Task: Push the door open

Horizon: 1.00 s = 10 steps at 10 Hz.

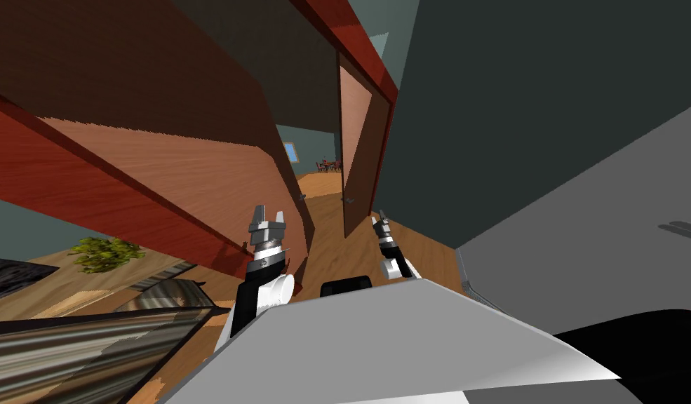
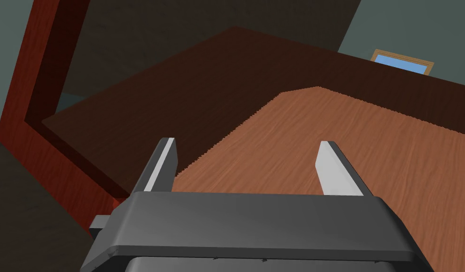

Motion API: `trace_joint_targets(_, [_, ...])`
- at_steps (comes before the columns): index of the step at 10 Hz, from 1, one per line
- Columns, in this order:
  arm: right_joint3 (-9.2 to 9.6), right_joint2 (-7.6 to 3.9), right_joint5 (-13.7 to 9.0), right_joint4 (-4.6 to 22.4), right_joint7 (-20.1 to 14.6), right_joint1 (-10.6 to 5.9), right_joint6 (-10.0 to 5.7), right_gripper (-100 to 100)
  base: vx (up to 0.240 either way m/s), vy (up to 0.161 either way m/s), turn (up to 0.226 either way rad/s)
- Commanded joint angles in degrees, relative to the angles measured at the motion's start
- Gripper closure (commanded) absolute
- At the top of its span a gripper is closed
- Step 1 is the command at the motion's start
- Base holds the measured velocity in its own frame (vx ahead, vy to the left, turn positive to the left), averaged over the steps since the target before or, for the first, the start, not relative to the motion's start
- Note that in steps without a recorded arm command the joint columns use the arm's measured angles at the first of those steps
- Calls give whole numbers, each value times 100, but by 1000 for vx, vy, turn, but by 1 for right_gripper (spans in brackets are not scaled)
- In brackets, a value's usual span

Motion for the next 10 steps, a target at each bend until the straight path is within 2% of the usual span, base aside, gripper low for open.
trace_joint_targets(1, [31, -14, 21, 240, 1, -112, -53, -100, 81, -78, 85])
trace_joint_targets(10, [256, -54, 156, 1509, 12, -610, -357, -100, 84, -90, 87])
